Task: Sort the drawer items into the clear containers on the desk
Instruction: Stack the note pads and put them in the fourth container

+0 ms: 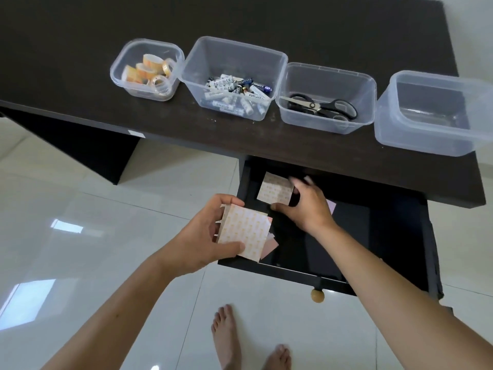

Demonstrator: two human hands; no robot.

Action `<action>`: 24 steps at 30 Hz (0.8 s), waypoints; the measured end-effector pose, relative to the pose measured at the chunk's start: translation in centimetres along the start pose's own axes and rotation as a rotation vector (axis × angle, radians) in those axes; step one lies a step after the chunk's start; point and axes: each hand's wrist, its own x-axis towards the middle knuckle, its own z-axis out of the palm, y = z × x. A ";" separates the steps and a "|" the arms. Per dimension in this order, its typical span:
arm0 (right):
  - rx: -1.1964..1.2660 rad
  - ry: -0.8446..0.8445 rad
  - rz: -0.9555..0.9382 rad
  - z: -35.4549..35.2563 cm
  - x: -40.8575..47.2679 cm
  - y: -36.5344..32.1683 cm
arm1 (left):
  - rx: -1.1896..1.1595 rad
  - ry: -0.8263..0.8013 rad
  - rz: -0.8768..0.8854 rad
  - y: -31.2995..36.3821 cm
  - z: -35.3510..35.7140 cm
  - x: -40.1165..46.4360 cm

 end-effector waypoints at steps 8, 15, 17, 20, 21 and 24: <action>0.152 0.022 0.001 -1.0 -1.4 -1.0 | -0.053 0.007 0.015 -0.5 0.1 -0.1; 0.515 -0.114 -0.018 -3.9 -4.8 -0.5 | -0.072 0.008 -0.002 -0.1 0.2 -0.1; 0.635 -0.144 -0.017 -4.9 -6.2 -0.3 | -0.100 0.015 0.001 -0.1 0.3 -0.1; 0.790 -0.149 -0.033 -6.0 -7.9 -0.5 | -0.136 0.033 0.001 -0.1 0.5 -0.2; 0.818 -0.143 -0.041 -6.3 -8.3 -0.7 | -0.146 0.042 -0.002 -0.1 0.6 -0.3; 0.860 -0.107 -0.071 -6.9 -8.8 -1.5 | -0.168 0.064 0.003 0.0 0.6 -0.4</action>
